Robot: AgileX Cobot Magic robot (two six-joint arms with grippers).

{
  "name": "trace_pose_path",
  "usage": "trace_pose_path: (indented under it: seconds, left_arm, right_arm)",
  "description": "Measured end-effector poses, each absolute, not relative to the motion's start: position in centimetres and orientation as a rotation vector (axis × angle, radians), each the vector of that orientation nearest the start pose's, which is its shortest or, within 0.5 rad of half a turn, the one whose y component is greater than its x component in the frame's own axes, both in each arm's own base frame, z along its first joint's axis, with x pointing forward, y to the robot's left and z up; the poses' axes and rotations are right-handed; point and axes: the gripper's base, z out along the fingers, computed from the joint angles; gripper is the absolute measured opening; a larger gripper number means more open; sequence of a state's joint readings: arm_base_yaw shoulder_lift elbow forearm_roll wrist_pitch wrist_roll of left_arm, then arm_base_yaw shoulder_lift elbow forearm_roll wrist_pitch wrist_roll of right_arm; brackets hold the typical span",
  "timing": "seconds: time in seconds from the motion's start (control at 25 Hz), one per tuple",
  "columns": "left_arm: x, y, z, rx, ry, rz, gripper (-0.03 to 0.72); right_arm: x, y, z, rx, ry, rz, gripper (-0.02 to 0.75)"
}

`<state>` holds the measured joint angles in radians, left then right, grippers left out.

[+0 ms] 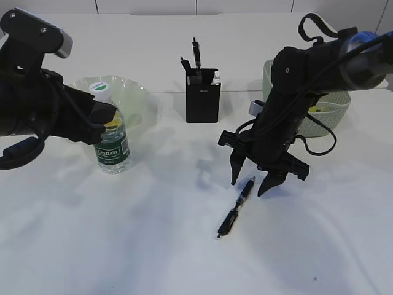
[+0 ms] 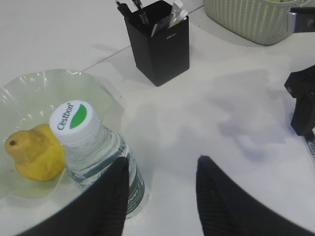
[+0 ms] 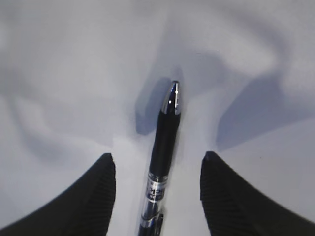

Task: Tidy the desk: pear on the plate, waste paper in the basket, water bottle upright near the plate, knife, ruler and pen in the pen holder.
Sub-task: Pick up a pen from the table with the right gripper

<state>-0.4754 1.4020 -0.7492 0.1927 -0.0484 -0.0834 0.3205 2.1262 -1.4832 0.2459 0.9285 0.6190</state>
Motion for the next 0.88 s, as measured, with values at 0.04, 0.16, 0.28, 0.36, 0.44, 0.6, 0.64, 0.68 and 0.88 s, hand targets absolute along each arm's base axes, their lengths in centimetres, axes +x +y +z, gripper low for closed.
trace_pose_path:
  seconds: [0.04, 0.16, 0.28, 0.36, 0.44, 0.6, 0.64, 0.68, 0.88]
  left_arm:
    - [26.0, -13.5, 24.7, 0.61, 2.007, -0.232, 0.316]
    - [26.0, -13.5, 24.7, 0.61, 2.007, -0.232, 0.316]
    - [26.0, -13.5, 24.7, 0.61, 2.006, -0.231, 0.316]
    - [26.0, -13.5, 24.7, 0.61, 2.006, -0.231, 0.316]
    - [26.0, -13.5, 24.7, 0.612, 2.006, -0.23, 0.316]
    - [26.0, -13.5, 24.7, 0.612, 2.006, -0.23, 0.316]
    - [26.0, -13.5, 24.7, 0.612, 2.006, -0.23, 0.316]
    - [26.0, -13.5, 24.7, 0.612, 2.006, -0.23, 0.316]
    - [26.0, -13.5, 24.7, 0.612, 2.006, -0.23, 0.316]
  right_arm:
    - [38.9, 14.8, 14.0, 0.682, 3.061, 0.347, 0.407]
    - [39.0, 14.8, 14.0, 0.681, 3.047, 0.355, 0.407]
    - [39.1, 14.8, 14.0, 0.68, 3.037, 0.36, 0.407]
    - [39.1, 14.8, 14.0, 0.683, 3.033, 0.361, 0.407]
    - [39.1, 14.8, 13.9, 0.683, 3.035, 0.36, 0.407]
    - [39.1, 14.8, 13.2, 0.692, 3.053, 0.348, 0.407]
    - [39.1, 14.9, 13.1, 0.697, 3.057, 0.35, 0.407]
    - [39.1, 14.9, 12.9, 0.701, 3.064, 0.348, 0.407]
    - [39.1, 14.9, 12.7, 0.706, 3.068, 0.349, 0.407]
